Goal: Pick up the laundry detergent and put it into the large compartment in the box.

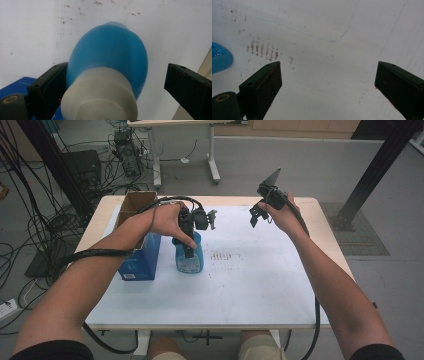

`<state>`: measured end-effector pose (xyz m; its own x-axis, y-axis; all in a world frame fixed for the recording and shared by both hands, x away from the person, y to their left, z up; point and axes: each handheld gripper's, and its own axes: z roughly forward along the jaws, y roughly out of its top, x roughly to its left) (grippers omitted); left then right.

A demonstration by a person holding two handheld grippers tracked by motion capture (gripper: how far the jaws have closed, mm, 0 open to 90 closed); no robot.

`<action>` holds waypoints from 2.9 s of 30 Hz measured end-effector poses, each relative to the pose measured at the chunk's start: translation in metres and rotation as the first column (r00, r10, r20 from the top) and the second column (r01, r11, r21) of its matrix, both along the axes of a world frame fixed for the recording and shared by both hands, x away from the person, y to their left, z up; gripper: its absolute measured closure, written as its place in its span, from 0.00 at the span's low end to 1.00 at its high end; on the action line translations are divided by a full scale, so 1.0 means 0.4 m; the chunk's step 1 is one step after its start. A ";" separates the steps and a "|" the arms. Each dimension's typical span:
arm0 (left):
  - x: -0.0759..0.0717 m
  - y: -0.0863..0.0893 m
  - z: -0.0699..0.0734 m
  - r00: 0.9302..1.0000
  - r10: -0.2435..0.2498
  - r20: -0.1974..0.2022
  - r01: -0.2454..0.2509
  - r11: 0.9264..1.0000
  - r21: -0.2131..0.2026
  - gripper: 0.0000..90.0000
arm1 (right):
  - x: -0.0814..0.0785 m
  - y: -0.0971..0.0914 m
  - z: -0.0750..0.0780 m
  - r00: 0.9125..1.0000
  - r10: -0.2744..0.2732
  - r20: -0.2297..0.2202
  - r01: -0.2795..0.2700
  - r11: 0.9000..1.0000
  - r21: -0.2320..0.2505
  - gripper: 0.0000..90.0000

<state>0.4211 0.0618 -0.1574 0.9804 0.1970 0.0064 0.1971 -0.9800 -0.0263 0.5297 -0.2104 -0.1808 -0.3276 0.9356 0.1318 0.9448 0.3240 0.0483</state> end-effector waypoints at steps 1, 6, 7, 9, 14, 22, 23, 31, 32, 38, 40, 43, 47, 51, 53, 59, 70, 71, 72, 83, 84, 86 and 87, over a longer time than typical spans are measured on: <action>0.000 0.000 0.000 1.000 0.002 0.001 -0.002 1.000 0.000 0.08 | 0.000 0.000 0.000 1.000 0.001 0.000 -0.001 1.000 0.000 0.08; 0.001 -0.001 -0.001 1.000 0.003 0.003 -0.003 1.000 0.002 0.08 | 0.001 -0.001 0.000 1.000 0.002 -0.001 -0.002 1.000 -0.001 0.08; 0.001 -0.001 -0.003 1.000 0.002 0.004 -0.002 1.000 -0.001 0.08 | 0.001 -0.001 0.001 1.000 -0.002 -0.002 0.002 1.000 -0.001 0.08; 0.001 -0.002 -0.003 1.000 0.003 0.005 -0.003 1.000 0.001 0.08 | 0.000 -0.003 0.001 1.000 -0.001 0.001 0.001 1.000 0.000 0.08; 0.003 -0.003 0.000 1.000 0.003 0.006 -0.003 1.000 0.000 0.08 | -0.001 -0.005 0.002 1.000 -0.006 0.001 0.006 1.000 0.002 0.08; 0.000 0.001 -0.002 1.000 0.006 0.009 -0.006 1.000 0.001 0.08 | 0.001 0.000 0.001 1.000 -0.001 -0.004 0.001 1.000 -0.001 0.08; 0.001 0.001 -0.002 1.000 0.005 0.009 -0.005 1.000 0.001 0.08 | 0.001 0.001 0.000 1.000 0.000 -0.006 0.000 1.000 -0.003 0.08; 0.000 0.002 -0.003 1.000 0.003 0.011 -0.003 1.000 0.003 0.08 | -0.001 0.003 0.001 1.000 -0.001 -0.002 0.001 1.000 -0.004 0.08; -0.001 0.003 -0.003 1.000 0.002 0.013 -0.002 1.000 0.000 0.08 | -0.001 0.003 -0.001 1.000 0.001 -0.001 -0.001 1.000 -0.004 0.08; -0.001 0.005 -0.005 1.000 0.000 0.015 0.000 1.000 -0.001 0.08 | 0.000 0.008 -0.002 1.000 0.002 -0.005 -0.002 1.000 -0.005 0.08; -0.001 0.005 -0.005 1.000 0.001 0.015 -0.001 1.000 -0.002 0.08 | 0.001 0.009 -0.002 1.000 0.003 -0.005 -0.003 1.000 -0.006 0.08; -0.001 0.004 -0.005 1.000 0.000 0.017 0.000 1.000 0.001 0.09 | 0.001 0.011 -0.003 1.000 0.002 -0.006 -0.002 1.000 -0.007 0.08; -0.004 0.006 -0.006 1.000 0.001 0.020 -0.001 1.000 -0.003 0.09 | 0.001 0.011 -0.003 1.000 0.001 -0.004 -0.001 1.000 -0.007 0.08; -0.005 0.007 -0.007 1.000 0.001 0.022 -0.001 1.000 -0.005 0.09 | -0.001 0.011 -0.002 1.000 0.002 -0.001 -0.002 1.000 -0.006 0.08; -0.005 0.006 -0.005 1.000 -0.001 0.024 0.001 1.000 -0.004 0.09 | 0.000 0.011 -0.002 1.000 0.003 -0.002 -0.003 1.000 -0.007 0.08; -0.008 0.008 -0.004 0.999 -0.003 0.033 0.003 1.000 -0.003 0.10 | -0.002 0.013 -0.001 1.000 0.005 0.001 -0.005 1.000 -0.007 0.08; -0.015 0.006 -0.012 0.999 -0.006 0.051 0.006 1.000 0.000 0.16 | -0.003 0.013 -0.001 1.000 0.007 0.001 -0.007 1.000 -0.006 0.08; -0.015 0.005 -0.013 0.999 -0.005 0.048 0.004 1.000 0.002 0.16 | -0.003 0.013 -0.001 1.000 0.007 0.002 -0.007 1.000 -0.007 0.08; -0.015 0.004 -0.015 0.999 -0.005 0.049 0.005 1.000 0.002 0.16 | -0.002 0.013 -0.001 1.000 0.009 0.001 -0.009 1.000 -0.007 0.08; -0.007 -0.007 -0.022 0.999 -0.018 0.038 0.017 1.000 0.010 0.23 | -0.002 0.008 0.000 1.000 0.005 0.001 -0.005 1.000 -0.007 0.08; -0.006 -0.007 -0.022 0.999 -0.019 0.037 0.018 1.000 0.009 0.25 | -0.003 0.008 0.000 1.000 0.008 0.003 -0.007 1.000 -0.007 0.08; -0.008 -0.006 -0.022 0.999 -0.020 0.042 0.020 1.000 0.010 0.27 | -0.003 0.007 0.000 1.000 0.007 0.002 -0.007 1.000 -0.007 0.08; -0.009 -0.005 -0.022 0.999 -0.020 0.045 0.020 1.000 0.007 0.28 | -0.003 0.007 0.000 1.000 0.003 0.000 -0.003 1.000 -0.007 0.08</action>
